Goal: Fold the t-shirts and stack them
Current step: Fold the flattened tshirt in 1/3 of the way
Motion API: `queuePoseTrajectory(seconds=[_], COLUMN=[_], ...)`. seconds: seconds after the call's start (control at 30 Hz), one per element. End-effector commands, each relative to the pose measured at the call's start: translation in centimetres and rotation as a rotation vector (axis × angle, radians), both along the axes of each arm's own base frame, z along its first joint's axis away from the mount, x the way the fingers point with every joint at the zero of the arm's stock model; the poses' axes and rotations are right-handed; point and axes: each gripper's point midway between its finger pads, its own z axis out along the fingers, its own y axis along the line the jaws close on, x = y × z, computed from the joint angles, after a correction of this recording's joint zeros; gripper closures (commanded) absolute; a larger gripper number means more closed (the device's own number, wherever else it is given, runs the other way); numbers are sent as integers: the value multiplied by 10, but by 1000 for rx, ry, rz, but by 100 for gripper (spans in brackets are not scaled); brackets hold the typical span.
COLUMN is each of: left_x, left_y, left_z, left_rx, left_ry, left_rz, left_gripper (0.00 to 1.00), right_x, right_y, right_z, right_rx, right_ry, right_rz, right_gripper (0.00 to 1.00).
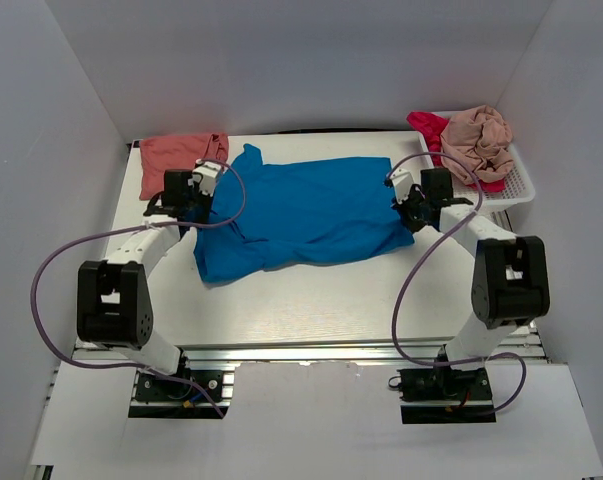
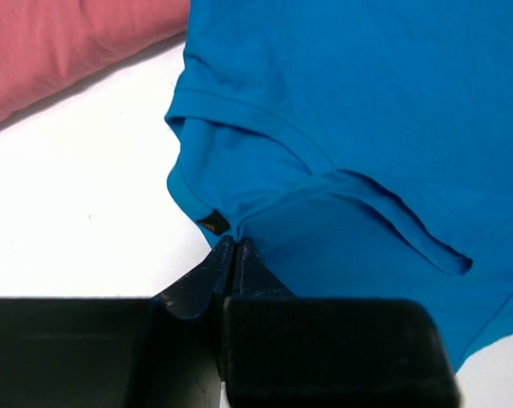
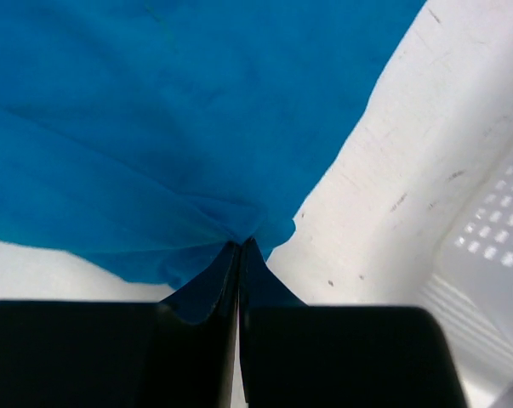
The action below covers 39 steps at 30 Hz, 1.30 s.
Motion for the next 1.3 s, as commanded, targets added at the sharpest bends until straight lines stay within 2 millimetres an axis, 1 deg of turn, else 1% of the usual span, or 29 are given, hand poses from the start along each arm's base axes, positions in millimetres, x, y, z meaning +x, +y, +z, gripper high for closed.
queuePoseTrajectory(seconds=[0.0, 0.07, 0.17, 0.2, 0.23, 0.27, 0.3, 0.33, 0.37, 0.43, 0.47, 0.5, 0.53, 0.57, 0.6, 0.67, 0.7, 0.73, 0.8, 0.83, 0.9, 0.93, 0.97, 1.03, 1.07, 1.13, 1.17, 1.2, 1.27], left_x=[20, 26, 35, 37, 40, 43, 45, 47, 48, 48, 46, 42, 36, 30, 20, 0, -11, -26, -42, -55, -64, -72, -74, -79, -82, -86, -89, -92, -95], left_y=[3, 0, 0, 1, 1, 1, 4, 5, 8, 16, 17, 18, 18, 19, 19, 23, 24, 26, 28, 29, 31, 32, 29, 26, 25, 22, 21, 13, 9], left_z=[16, 12, 7, 6, 6, 4, 4, 5, 10, 22, 29, 47, 54, 62, 79, 80, 94, 82, 82, 79, 70, 57, 51, 37, 24, 8, -7, -15, -30], left_rx=[-2, -13, -20, -18, -18, -20, -10, -13, -9, 16, 19, 19, 24, 26, 27, 51, 54, 70, 74, 74, 78, 78, 72, 65, 63, 58, 67, 39, 25], left_ry=[-52, -49, -57, -62, -70, -65, -67, -77, -92, -124, -138, -176, -178, -185, -212, -179, -208, -167, -165, -152, -117, -80, -64, -30, 7, 61, 111, 141, 183], left_rz=[11, 15, 27, 32, 33, 35, 52, 70, 87, 117, 118, 119, 113, 109, 105, 99, 101, 92, 96, 98, 108, 111, 96, 80, 71, 47, 35, -6, -22], left_gripper=[93, 92, 87, 81, 77, 71, 26, 2, 2, 2, 2, 2, 2, 2, 2, 2, 2, 2, 2, 2, 2, 2, 2, 2, 2, 2, 2, 2, 2], right_x=[17, 21, 19, 18, 18, 18, 17, 16, 15, 14, 15, 13, 12, 11, 4, -7, -12, -21, -28, -30, -37, -37, -38, -37, -37, -36, -35, -33, -32], right_y=[1, 1, 0, -1, -5, -6, -6, -6, -5, -2, -2, -1, -1, -2, -2, -4, -5, -7, -8, -8, -7, -8, -9, -11, -11, -12, -12, -13, -12], right_z=[-3, -11, -21, -23, -24, -23, -22, -16, -11, -3, 14, 21, 36, 42, 43, 46, 43, 36, 27, 23, 13, 11, 2, -6, -8, -13, -15, -15, -19], right_rx=[11, 11, 4, -1, -14, -19, -21, -17, -11, 12, 22, 33, 38, 39, 37, 27, 21, 12, 6, 4, 0, -4, -12, -20, -22, -26, -27, -28, -29], right_ry=[5, 24, 49, 48, 44, 40, 38, 23, 11, -20, -65, -81, -114, -120, -104, -112, -110, -105, -94, -89, -67, -69, -53, -31, -27, -17, -13, -16, -6], right_rz=[-8, -19, -25, -29, -37, -38, -41, -40, -37, -35, -39, -47, -49, -50, -49, -37, -31, -20, -17, -16, 1, 2, 5, 3, 1, 0, 1, 1, 1], right_gripper=[100, 100, 100, 100, 96, 80, 61, 21, 11, 11, 11, 11, 11, 11, 11, 11, 11, 11, 11, 11, 12, 12, 12, 13, 13, 13, 14, 14, 14])
